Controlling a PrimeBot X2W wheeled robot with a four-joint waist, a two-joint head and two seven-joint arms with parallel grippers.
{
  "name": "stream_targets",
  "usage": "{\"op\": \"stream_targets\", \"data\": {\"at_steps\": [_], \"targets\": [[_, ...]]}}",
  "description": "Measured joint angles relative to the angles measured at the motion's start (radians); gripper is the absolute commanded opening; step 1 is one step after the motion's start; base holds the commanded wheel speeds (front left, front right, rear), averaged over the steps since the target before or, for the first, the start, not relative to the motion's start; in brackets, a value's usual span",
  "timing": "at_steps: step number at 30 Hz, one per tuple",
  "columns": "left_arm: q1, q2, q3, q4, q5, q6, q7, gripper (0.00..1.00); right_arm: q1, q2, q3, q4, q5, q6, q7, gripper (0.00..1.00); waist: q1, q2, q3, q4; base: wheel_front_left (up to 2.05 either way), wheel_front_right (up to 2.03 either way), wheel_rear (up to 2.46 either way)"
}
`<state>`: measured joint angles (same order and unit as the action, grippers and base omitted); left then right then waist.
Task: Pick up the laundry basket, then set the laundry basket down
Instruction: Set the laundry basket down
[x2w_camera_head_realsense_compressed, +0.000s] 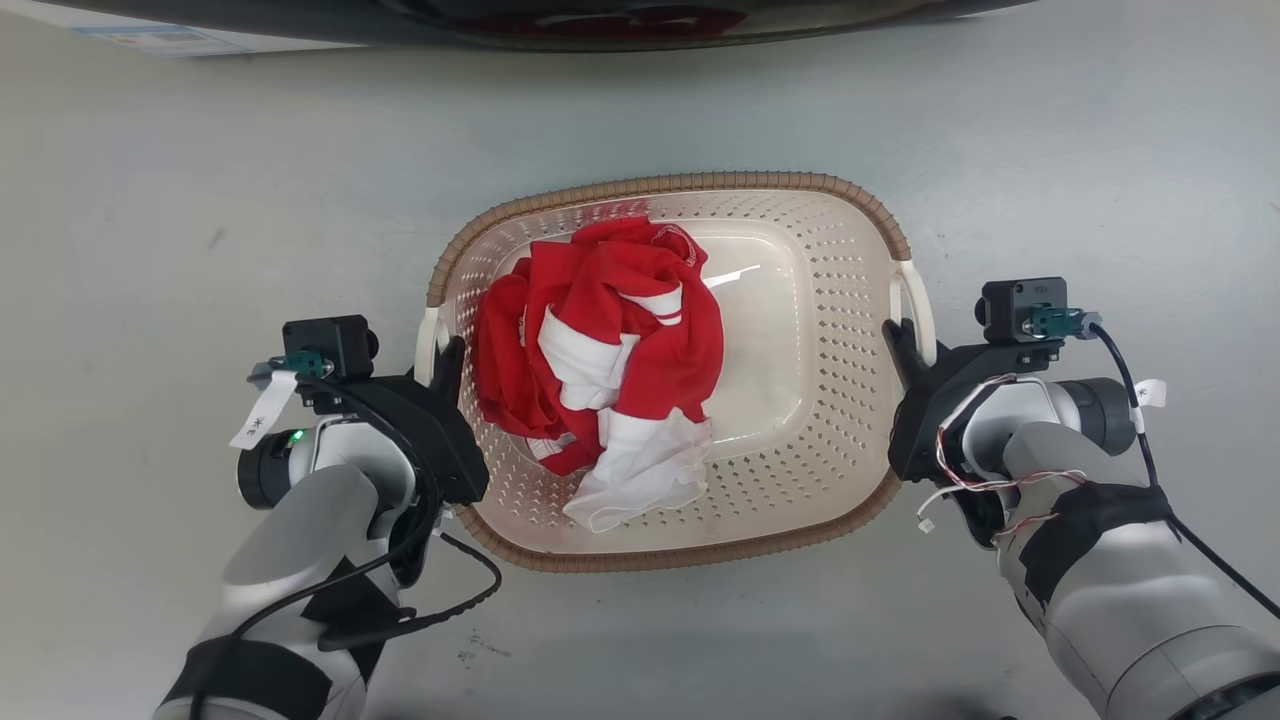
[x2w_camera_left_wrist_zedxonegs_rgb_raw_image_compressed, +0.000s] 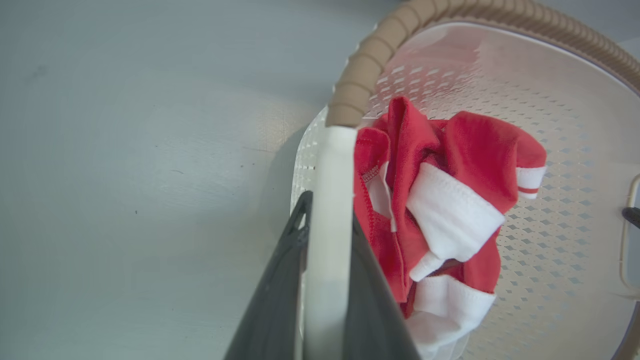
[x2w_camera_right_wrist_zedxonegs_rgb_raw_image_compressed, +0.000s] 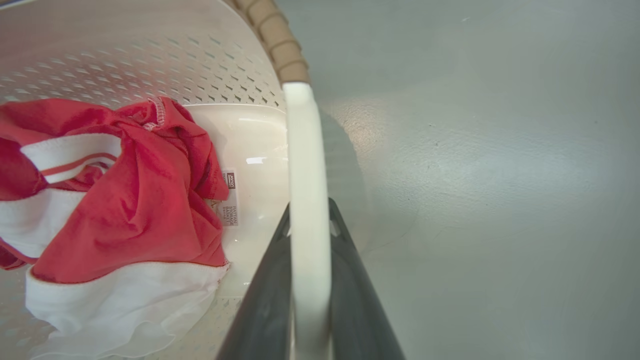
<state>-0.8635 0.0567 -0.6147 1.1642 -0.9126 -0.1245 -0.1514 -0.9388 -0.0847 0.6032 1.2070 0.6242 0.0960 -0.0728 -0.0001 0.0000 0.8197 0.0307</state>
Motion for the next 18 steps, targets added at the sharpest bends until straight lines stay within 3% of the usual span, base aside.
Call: {"op": "stream_targets", "data": {"at_steps": [6, 7, 8, 9, 10, 18], "targets": [[-0.009, -0.003, -0.006, 0.009, -0.002, 0.0, 0.0, 0.0, 0.0, 0.0, 0.001, 0.006, 0.0, 0.001, -0.01, 0.0, 0.0, 0.0, 0.001, 0.0, 0.0, 0.0, 0.0], [-0.01, -0.003, -0.007, 0.009, -0.002, 0.0, 0.0, 0.0, 0.0, 0.0, 0.001, 0.006, 0.0, 0.003, -0.013, 0.21, 0.0001, 0.0, 0.001, 0.001, 0.0, 0.0, 0.0], [-0.011, -0.003, -0.008, 0.01, -0.002, 0.0, 0.0, 0.31, 0.0, 0.0, 0.002, 0.006, 0.0, 0.006, -0.019, 0.59, 0.0, 0.0, 0.001, 0.001, 0.0, 0.0, 0.0], [-0.011, -0.003, -0.007, 0.01, -0.005, 0.0, 0.0, 0.68, 0.0, 0.0, 0.003, 0.005, 0.0, 0.007, -0.023, 1.0, 0.0, 0.0, 0.001, 0.002, 0.0, 0.0, 0.0], [-0.011, -0.003, -0.003, 0.01, -0.012, -0.003, -0.003, 1.0, -0.001, -0.001, 0.001, 0.005, 0.003, 0.009, -0.026, 1.0, 0.0, 0.0, 0.001, 0.002, 0.0, 0.0, 0.0], [-0.015, -0.001, -0.001, 0.01, -0.022, -0.007, -0.01, 1.0, -0.002, -0.013, 0.007, 0.009, 0.003, 0.012, -0.044, 1.0, 0.0, 0.0, -0.006, 0.006, 0.0, 0.0, 0.0]]}}
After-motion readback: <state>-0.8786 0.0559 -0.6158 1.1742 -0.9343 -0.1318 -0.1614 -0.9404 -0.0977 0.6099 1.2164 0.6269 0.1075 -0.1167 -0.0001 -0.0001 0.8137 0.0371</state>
